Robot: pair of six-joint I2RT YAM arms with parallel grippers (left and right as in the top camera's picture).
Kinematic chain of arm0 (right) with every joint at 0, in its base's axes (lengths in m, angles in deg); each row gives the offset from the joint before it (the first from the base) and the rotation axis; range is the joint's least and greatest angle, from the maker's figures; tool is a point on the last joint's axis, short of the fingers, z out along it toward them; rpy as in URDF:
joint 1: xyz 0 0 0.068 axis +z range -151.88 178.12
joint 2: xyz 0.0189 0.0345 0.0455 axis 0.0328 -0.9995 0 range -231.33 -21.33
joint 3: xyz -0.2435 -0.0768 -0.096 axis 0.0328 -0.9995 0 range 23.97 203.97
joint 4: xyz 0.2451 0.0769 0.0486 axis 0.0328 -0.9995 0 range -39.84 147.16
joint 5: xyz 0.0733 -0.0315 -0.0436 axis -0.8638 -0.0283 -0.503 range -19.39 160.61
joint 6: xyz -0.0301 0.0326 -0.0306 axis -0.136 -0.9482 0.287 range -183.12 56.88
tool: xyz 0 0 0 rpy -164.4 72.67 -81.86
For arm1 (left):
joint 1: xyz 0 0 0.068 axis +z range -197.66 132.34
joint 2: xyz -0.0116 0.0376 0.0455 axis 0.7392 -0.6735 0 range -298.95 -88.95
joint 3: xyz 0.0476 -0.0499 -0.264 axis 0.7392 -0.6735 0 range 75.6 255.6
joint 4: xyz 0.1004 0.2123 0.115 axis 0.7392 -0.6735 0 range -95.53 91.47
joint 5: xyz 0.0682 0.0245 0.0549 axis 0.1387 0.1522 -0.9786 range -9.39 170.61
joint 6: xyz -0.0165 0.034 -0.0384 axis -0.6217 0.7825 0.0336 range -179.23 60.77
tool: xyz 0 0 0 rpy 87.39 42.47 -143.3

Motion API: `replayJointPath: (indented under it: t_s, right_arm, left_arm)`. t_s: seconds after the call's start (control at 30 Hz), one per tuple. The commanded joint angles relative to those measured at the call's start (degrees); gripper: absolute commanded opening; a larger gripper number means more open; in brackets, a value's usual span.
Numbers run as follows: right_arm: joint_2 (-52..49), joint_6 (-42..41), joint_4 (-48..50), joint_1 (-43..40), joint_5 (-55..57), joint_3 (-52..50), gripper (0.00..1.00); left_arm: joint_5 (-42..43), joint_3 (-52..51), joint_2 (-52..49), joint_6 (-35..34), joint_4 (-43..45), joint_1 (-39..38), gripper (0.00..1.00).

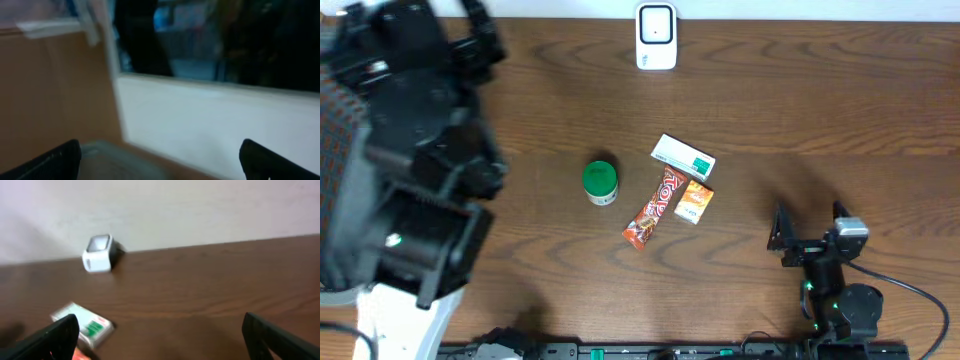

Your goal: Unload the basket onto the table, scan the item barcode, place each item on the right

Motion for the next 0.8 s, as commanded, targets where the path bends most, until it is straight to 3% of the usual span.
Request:
replayJointPath:
  t_s: [0.0, 0.1, 0.2, 0.33, 0.53, 0.77]
  right_arm:
    - [0.28, -15.85, 4.28, 0.28, -6.47, -0.07, 0.99]
    - [0.04, -15.67, 4.81, 0.28, -14.34, 1.16, 0.99]
    - [-1.46, -14.75, 0.24, 0.28, -17.03, 4.87, 0.99]
    - [-7.34, -6.69, -9.07, 0.28, -16.35, 14.32, 0.99]
    - [-27.41, 0.74, -21.62, 0.39, -15.02, 32.57, 0.99]
    - [-57.46, 9.46, -41.46, 3.67, -17.38, 56.57, 0.99]
  left_arm:
    - [11.91, -1.03, 1.84, 4.33, -2.97, 8.52, 0.98]
    - [19.96, -2.29, 4.2, 2.47, -5.97, 13.86, 0.98]
    - [22.93, -5.53, 7.48, -0.35, -5.66, 17.55, 0.98]
    - [24.5, -12.13, 13.42, -3.91, -2.29, 20.52, 0.98]
    - [24.48, -19.5, 20.74, -6.1, 2.93, 21.57, 0.98]
    - [24.24, -19.96, 23.08, -7.93, 2.45, 21.57, 0.98]
